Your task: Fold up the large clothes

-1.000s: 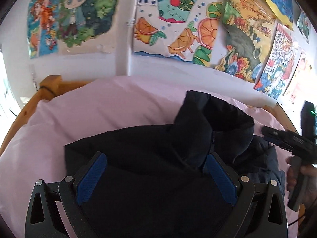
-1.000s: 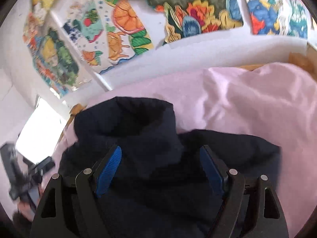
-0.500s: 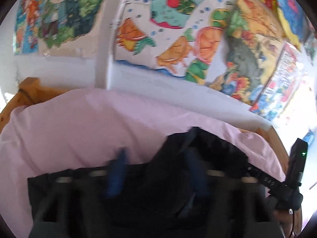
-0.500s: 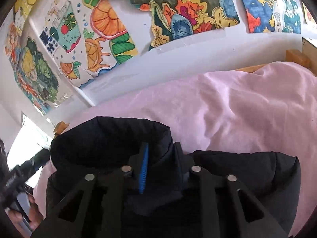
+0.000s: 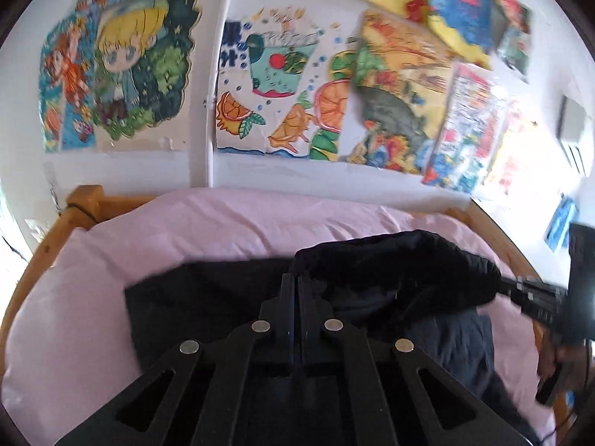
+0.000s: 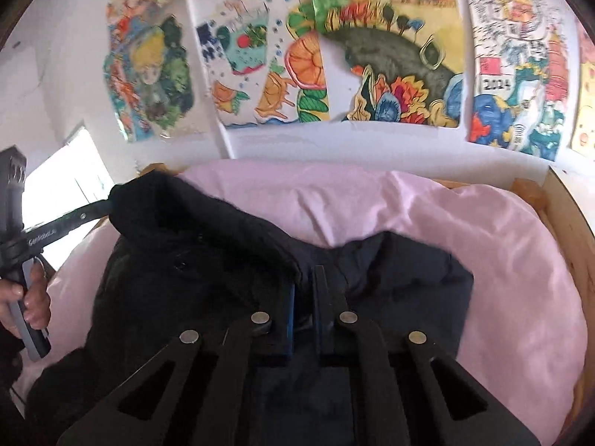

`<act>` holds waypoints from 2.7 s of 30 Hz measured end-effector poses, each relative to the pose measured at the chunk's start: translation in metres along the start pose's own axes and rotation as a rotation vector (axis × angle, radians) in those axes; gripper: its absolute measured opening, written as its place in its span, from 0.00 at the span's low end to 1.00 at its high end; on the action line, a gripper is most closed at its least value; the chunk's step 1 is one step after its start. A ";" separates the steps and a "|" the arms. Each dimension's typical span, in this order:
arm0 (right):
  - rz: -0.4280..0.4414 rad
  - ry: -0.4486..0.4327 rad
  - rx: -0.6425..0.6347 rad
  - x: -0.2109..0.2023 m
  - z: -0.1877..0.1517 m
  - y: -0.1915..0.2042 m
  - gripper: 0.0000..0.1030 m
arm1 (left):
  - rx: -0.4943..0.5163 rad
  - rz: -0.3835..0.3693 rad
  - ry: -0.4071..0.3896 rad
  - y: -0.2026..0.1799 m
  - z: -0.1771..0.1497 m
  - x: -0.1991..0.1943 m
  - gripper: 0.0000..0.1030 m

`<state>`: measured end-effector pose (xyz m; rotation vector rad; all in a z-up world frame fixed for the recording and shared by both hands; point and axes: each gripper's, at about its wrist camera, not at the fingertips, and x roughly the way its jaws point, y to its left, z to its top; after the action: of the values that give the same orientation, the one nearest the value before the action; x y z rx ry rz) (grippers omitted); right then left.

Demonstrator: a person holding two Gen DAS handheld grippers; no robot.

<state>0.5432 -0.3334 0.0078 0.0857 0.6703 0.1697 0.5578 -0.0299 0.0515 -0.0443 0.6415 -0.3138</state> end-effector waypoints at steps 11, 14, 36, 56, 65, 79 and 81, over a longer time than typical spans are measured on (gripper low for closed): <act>-0.047 -0.086 -0.119 -0.017 -0.087 0.009 0.05 | 0.074 -0.017 0.106 -0.008 -0.086 -0.003 0.02; -0.076 -0.043 -0.166 0.003 -0.098 0.013 0.05 | 0.037 -0.023 0.166 0.000 -0.095 0.019 0.02; -0.174 0.037 -0.309 0.040 -0.132 0.025 0.05 | -0.016 -0.094 0.277 -0.017 -0.053 0.087 0.03; -0.044 -0.147 -0.251 0.007 -0.060 0.048 0.16 | -0.133 -0.115 0.305 0.009 -0.108 0.112 0.03; -0.079 0.084 -0.327 0.096 -0.074 0.050 0.15 | -0.108 -0.099 0.320 0.006 -0.112 0.122 0.04; -0.107 0.030 -0.316 0.103 -0.097 0.046 0.16 | -0.098 -0.141 0.277 0.009 -0.118 0.129 0.04; -0.111 0.010 -0.316 0.093 -0.096 0.046 0.17 | -0.106 -0.178 0.238 0.010 -0.116 0.118 0.04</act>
<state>0.5489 -0.2684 -0.1176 -0.2552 0.6492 0.1670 0.5807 -0.0499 -0.1119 -0.1682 0.8924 -0.4611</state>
